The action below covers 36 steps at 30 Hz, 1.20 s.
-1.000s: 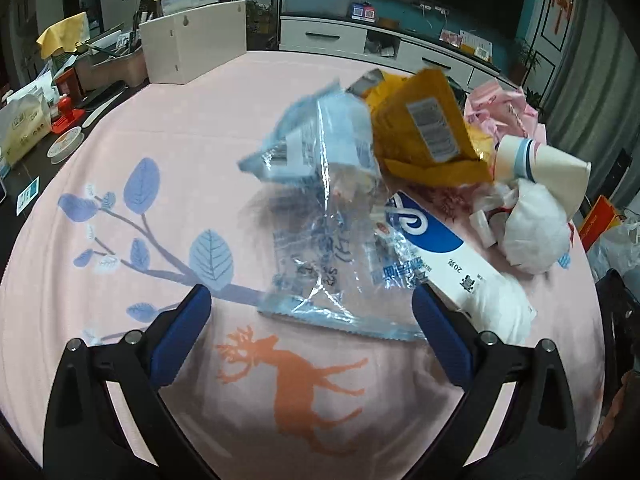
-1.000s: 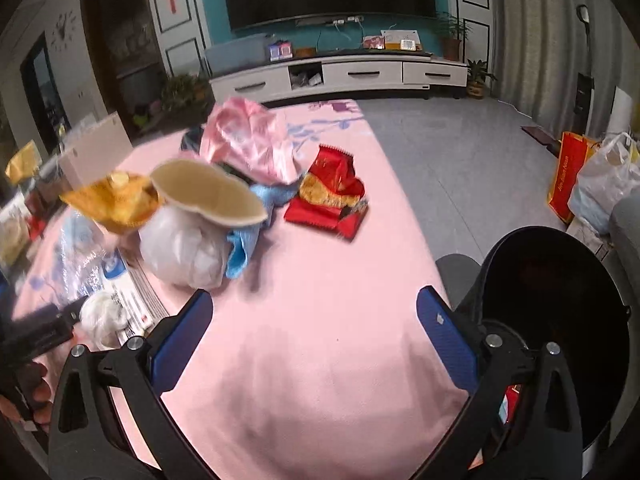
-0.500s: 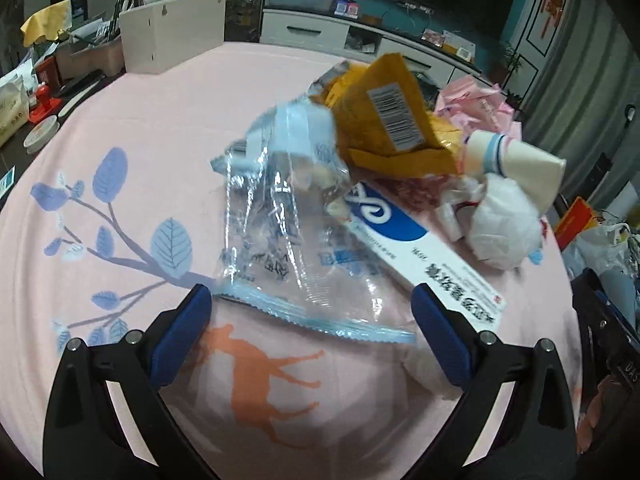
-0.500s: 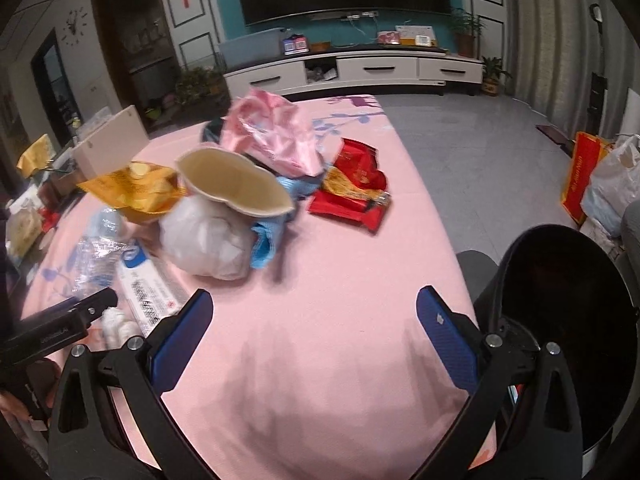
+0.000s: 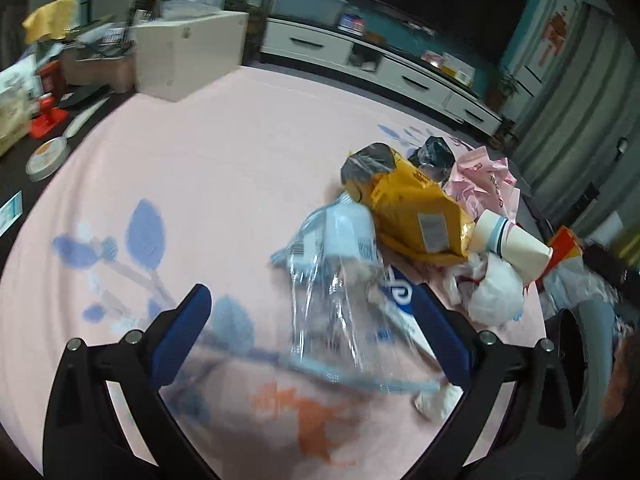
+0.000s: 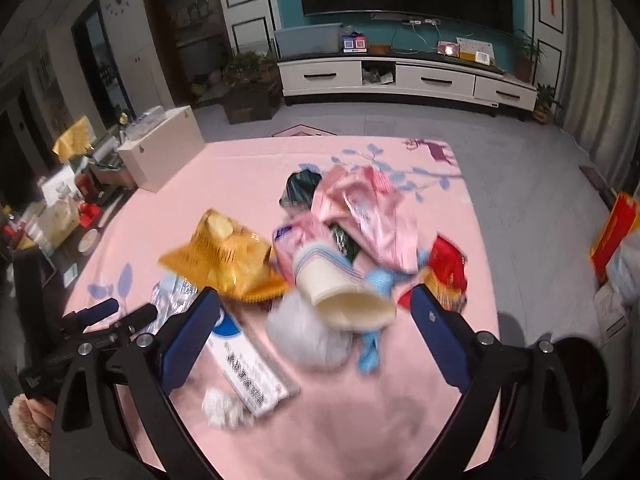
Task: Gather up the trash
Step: 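Grasp the clear plastic bag with the left tool while the right tool grasps the white paper cup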
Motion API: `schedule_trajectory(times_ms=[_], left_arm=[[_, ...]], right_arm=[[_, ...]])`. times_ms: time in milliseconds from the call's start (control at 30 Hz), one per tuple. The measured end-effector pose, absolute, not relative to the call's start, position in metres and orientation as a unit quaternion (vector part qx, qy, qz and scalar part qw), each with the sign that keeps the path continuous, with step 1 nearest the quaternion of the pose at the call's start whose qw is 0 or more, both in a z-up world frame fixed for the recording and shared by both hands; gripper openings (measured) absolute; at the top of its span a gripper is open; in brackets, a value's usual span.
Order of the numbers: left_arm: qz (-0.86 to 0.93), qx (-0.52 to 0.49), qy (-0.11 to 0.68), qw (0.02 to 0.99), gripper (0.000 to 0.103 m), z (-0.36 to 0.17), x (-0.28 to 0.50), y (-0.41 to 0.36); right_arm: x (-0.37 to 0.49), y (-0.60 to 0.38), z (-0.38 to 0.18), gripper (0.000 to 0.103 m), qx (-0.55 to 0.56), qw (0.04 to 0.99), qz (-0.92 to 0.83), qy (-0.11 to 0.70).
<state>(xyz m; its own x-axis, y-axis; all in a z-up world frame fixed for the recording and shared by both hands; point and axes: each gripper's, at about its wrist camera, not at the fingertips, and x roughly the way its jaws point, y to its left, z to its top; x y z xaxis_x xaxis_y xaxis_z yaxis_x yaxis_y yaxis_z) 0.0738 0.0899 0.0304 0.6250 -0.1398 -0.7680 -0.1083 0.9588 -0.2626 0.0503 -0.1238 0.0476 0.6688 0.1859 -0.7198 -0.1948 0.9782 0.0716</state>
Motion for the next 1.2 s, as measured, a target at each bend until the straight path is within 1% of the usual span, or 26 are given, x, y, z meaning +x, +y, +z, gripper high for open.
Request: schedule_trajectory(times_ms=[100, 200, 333, 400, 467, 500, 533, 567, 667, 700, 800, 833, 867, 1000, 1033, 1067, 1133, 1200], left_arm=[[-0.036, -0.184, 0.445, 0.875, 0.096, 0.018, 0.087, 0.097], [-0.073, -0.220, 0.453, 0.861, 0.096, 0.007, 0.094, 0.097], [-0.058, -0.195, 0.466, 0.861, 0.096, -0.002, 0.098, 0.087], [-0.060, -0.182, 0.467, 0.863, 0.093, -0.003, 0.098, 0.079], [-0.057, -0.170, 0.475, 0.861, 0.087, -0.007, 0.101, 0.076], [-0.054, -0.169, 0.480, 0.859, 0.080, -0.010, 0.102, 0.074], [-0.050, -0.166, 0.475, 0.863, 0.078, -0.009, 0.102, 0.072], [-0.054, -0.168, 0.476, 0.861, 0.066, -0.009, 0.103, 0.071], [-0.062, -0.181, 0.477, 0.858, 0.054, -0.011, 0.103, 0.070], [-0.064, -0.184, 0.476, 0.858, 0.051, -0.011, 0.103, 0.070], [-0.058, -0.185, 0.471, 0.860, 0.048, -0.008, 0.103, 0.069], [-0.057, -0.184, 0.469, 0.862, 0.048, -0.008, 0.095, 0.071], [-0.055, -0.180, 0.465, 0.865, 0.047, -0.006, 0.093, 0.071], [-0.052, -0.181, 0.454, 0.871, 0.047, 0.003, 0.085, 0.067], [-0.051, -0.175, 0.452, 0.873, 0.047, 0.006, 0.083, 0.065], [-0.050, -0.171, 0.451, 0.875, 0.047, 0.008, 0.081, 0.064], [-0.047, -0.166, 0.446, 0.878, 0.046, 0.012, 0.077, 0.061], [-0.049, -0.167, 0.443, 0.879, 0.046, 0.015, 0.070, 0.061]], right_arm=[[0.076, -0.125, 0.046, 0.093, 0.018, 0.905, 0.101, 0.414], [0.098, -0.138, 0.028, 0.093, 0.069, 0.894, 0.088, 0.435], [0.113, -0.149, 0.000, 0.093, 0.104, 0.874, 0.074, 0.469], [0.117, -0.151, -0.009, 0.093, 0.103, 0.870, 0.067, 0.478], [0.119, -0.153, -0.018, 0.093, 0.110, 0.864, 0.069, 0.486], [0.119, -0.154, -0.023, 0.093, 0.114, 0.861, 0.076, 0.490], [0.120, -0.154, -0.025, 0.093, 0.117, 0.858, 0.081, 0.494], [0.120, -0.153, -0.028, 0.093, 0.117, 0.856, 0.085, 0.496], [0.121, -0.152, -0.033, 0.093, 0.116, 0.858, 0.083, 0.494], [0.121, -0.153, -0.034, 0.093, 0.121, 0.859, 0.084, 0.491], [0.117, -0.153, -0.035, 0.090, 0.123, 0.860, 0.089, 0.487], [0.115, -0.153, -0.033, 0.085, 0.121, 0.863, 0.091, 0.483], [0.112, -0.153, -0.032, 0.073, 0.123, 0.863, 0.098, 0.480], [0.103, -0.155, -0.026, 0.069, 0.120, 0.862, 0.108, 0.480], [0.100, -0.154, -0.025, 0.065, 0.116, 0.864, 0.106, 0.479], [0.098, -0.155, -0.024, 0.046, 0.115, 0.864, 0.108, 0.478], [0.090, -0.156, -0.020, 0.040, 0.117, 0.862, 0.117, 0.479], [0.082, -0.154, -0.019, 0.039, 0.107, 0.863, 0.118, 0.480]])
